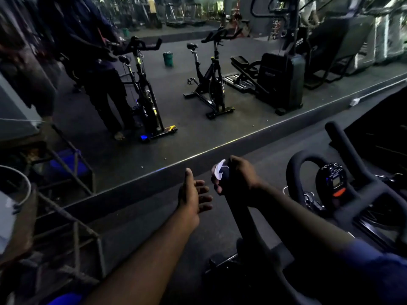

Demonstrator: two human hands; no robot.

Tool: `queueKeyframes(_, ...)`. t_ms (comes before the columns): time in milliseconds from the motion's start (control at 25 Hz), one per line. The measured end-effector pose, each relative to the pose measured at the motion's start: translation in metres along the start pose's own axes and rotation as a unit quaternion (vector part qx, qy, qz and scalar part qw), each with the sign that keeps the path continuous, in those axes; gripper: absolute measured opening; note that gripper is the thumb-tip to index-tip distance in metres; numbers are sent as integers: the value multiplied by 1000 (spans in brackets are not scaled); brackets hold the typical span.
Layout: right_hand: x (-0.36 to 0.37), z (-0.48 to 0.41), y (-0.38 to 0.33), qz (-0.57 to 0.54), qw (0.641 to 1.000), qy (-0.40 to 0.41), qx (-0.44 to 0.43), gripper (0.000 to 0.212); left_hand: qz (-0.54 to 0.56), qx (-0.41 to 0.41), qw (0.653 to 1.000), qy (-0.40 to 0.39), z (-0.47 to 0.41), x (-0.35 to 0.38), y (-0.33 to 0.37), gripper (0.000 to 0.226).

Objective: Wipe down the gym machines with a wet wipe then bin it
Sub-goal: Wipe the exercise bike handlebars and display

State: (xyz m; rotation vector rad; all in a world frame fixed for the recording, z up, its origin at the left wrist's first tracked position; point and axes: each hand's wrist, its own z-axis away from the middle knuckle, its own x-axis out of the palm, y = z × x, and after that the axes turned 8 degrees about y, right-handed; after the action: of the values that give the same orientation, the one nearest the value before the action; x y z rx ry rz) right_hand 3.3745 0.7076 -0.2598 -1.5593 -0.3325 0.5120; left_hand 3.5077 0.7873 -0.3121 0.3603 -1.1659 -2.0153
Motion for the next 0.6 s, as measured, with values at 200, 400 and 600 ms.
queueKeyframes(200,5,28,17,264,890,53,-369,22,2,3,1000,20,2,2,9,74)
queueKeyframes(400,26,-7,-20,543,812,13,-215,39,-14,61,996,68,4,7,16,83)
queueKeyframes(600,1,-11,-23,276,956,-42,-91,27,-34,88,990,108,8,4,14,72)
